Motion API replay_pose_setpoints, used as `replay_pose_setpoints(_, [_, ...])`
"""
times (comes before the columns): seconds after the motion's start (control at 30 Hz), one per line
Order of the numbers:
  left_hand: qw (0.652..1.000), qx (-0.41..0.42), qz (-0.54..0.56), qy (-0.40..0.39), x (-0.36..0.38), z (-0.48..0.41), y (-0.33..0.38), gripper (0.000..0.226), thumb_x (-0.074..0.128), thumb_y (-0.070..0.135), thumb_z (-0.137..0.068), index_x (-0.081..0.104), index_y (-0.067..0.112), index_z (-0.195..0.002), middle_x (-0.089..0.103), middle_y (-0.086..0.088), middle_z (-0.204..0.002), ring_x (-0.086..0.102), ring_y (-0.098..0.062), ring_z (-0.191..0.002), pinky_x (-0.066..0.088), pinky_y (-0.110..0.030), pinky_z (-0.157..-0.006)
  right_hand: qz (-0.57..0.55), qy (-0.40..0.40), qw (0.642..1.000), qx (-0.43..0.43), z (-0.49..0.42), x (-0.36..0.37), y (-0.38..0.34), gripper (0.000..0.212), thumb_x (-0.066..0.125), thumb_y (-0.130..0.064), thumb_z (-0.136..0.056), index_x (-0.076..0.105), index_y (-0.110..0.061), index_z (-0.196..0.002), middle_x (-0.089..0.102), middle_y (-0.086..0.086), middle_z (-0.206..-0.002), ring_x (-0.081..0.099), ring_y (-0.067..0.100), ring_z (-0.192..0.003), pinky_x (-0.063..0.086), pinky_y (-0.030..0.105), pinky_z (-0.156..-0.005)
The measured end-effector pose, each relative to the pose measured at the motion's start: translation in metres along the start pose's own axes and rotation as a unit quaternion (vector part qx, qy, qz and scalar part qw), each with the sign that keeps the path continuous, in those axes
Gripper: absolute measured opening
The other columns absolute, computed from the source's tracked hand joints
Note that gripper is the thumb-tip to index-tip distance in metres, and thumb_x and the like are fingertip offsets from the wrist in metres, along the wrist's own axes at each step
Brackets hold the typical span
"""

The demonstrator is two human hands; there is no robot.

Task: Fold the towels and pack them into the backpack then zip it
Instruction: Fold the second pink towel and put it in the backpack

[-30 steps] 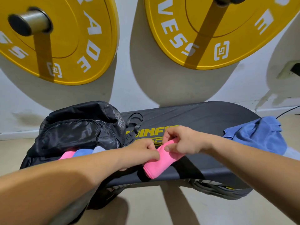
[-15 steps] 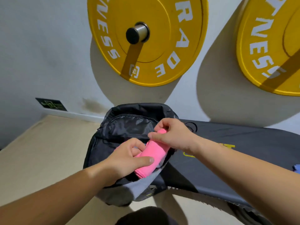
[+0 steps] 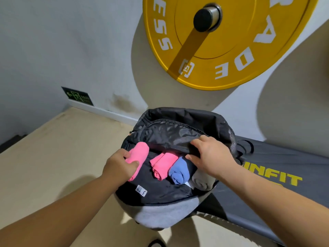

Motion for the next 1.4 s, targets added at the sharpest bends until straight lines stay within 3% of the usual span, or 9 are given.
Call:
replay_pose_setpoints(0.23, [0.993, 0.081, 0.045, -0.079, 0.042, -0.001, 0.020, 0.019, 0.077, 0.011, -0.083, 0.073, 0.011, -0.101, 0.067, 0.001, -0.090, 0.063, -0.024, -0.090, 0.041, -0.013, -0.067, 0.014, 0.115, 0.993, -0.037, -0.005, -0.008, -0.008, 0.018, 0.068, -0.043, -0.089, 0.072, -0.025, -0.086, 0.062, -0.003, -0.085, 0.064, 0.028, -0.076, 0.050, 0.033, -0.051])
replay_pose_setpoints(0.43, [0.988, 0.093, -0.036, -0.119, 0.057, 0.008, 0.025, 0.039, 0.079, 0.036, -0.080, 0.057, 0.024, -0.110, 0.059, 0.005, -0.100, 0.058, -0.016, -0.093, 0.040, -0.023, -0.071, -0.043, 0.137, 0.990, 0.010, -0.009, -0.021, 0.001, 0.021, 0.061, -0.049, -0.094, 0.072, -0.030, -0.095, 0.062, -0.007, -0.092, 0.065, 0.022, -0.091, 0.049, 0.031, -0.055])
replay_pose_setpoints(0.57, [0.989, 0.083, -0.015, -0.123, 0.062, 0.011, 0.022, 0.032, 0.074, 0.026, -0.080, 0.057, 0.027, -0.108, 0.061, 0.003, -0.098, 0.058, -0.018, -0.085, 0.040, -0.017, -0.064, -0.041, 0.120, 0.992, 0.018, -0.007, -0.017, 0.001, 0.028, 0.054, -0.053, -0.096, 0.071, -0.030, -0.096, 0.061, -0.007, -0.094, 0.064, 0.020, -0.094, 0.050, 0.032, -0.056])
replay_pose_setpoints(0.67, [0.981, 0.079, 0.042, -0.174, 0.066, 0.006, 0.028, 0.020, 0.072, 0.019, -0.081, 0.067, 0.020, -0.101, 0.070, 0.000, -0.099, 0.065, -0.017, -0.090, 0.049, -0.019, -0.073, -0.086, 0.151, 0.983, 0.059, -0.006, -0.028, 0.011, 0.027, 0.053, -0.052, -0.097, 0.069, -0.030, -0.094, 0.059, -0.008, -0.093, 0.063, 0.017, -0.091, 0.052, 0.035, -0.059])
replay_pose_setpoints(0.77, [0.978, 0.010, 0.152, -0.145, 0.060, -0.017, 0.031, 0.018, 0.067, 0.006, -0.088, 0.071, 0.012, -0.105, 0.074, -0.014, -0.099, 0.069, -0.021, -0.079, 0.056, -0.025, -0.059, -0.106, 0.168, 0.977, 0.074, -0.005, -0.035, 0.017, 0.026, 0.054, -0.052, -0.098, 0.070, -0.032, -0.096, 0.060, -0.009, -0.094, 0.063, 0.015, -0.089, 0.053, 0.037, -0.062])
replay_pose_setpoints(0.9, [0.965, -0.050, 0.218, -0.139, 0.077, -0.033, 0.026, 0.032, 0.066, 0.000, -0.087, 0.068, 0.010, -0.117, 0.074, -0.015, -0.108, 0.073, -0.032, -0.096, 0.061, -0.041, -0.081, -0.111, 0.129, 0.982, 0.079, -0.002, -0.025, 0.017, 0.026, 0.053, -0.054, -0.098, 0.068, -0.033, -0.098, 0.058, -0.009, -0.094, 0.061, 0.014, -0.092, 0.052, 0.034, -0.065])
replay_pose_setpoints(1.07, [0.994, 0.057, 0.068, -0.057, 0.074, -0.020, 0.038, 0.028, 0.069, 0.012, -0.090, 0.074, 0.011, -0.117, 0.073, -0.002, -0.113, 0.068, -0.021, -0.105, 0.052, -0.034, -0.098, -0.119, 0.044, 0.991, 0.045, 0.001, -0.011, 0.010, 0.029, 0.048, -0.051, -0.100, 0.067, -0.033, -0.112, 0.057, -0.009, -0.102, 0.058, 0.017, -0.106, 0.055, 0.038, -0.079])
replay_pose_setpoints(1.23, [0.988, 0.151, -0.015, -0.002, 0.042, 0.010, 0.069, 0.013, 0.069, 0.012, -0.086, 0.073, 0.018, -0.096, 0.066, 0.000, -0.098, 0.065, -0.021, -0.092, 0.052, -0.034, -0.087, -0.109, 0.016, 0.993, 0.050, 0.018, -0.027, 0.021, 0.031, 0.047, -0.049, -0.099, 0.067, -0.031, -0.115, 0.057, -0.005, -0.105, 0.057, 0.021, -0.110, 0.054, 0.038, -0.082])
replay_pose_setpoints(1.4, [0.975, 0.195, 0.041, -0.100, 0.054, 0.069, 0.157, 0.014, 0.067, 0.010, -0.088, 0.074, 0.022, -0.087, 0.070, 0.012, -0.081, 0.063, 0.000, -0.070, 0.048, -0.016, -0.069, -0.088, -0.016, 0.992, 0.089, 0.049, -0.057, 0.059, 0.026, 0.051, -0.043, -0.098, 0.068, -0.027, -0.107, 0.062, 0.001, -0.108, 0.059, 0.026, -0.110, 0.051, 0.036, -0.081])
Point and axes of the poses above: each hand's wrist, its own z-axis away from the middle knuckle, its own x-axis out of the palm, y = z × x, the point moved 9 cm from there along -z, towards the middle knuckle
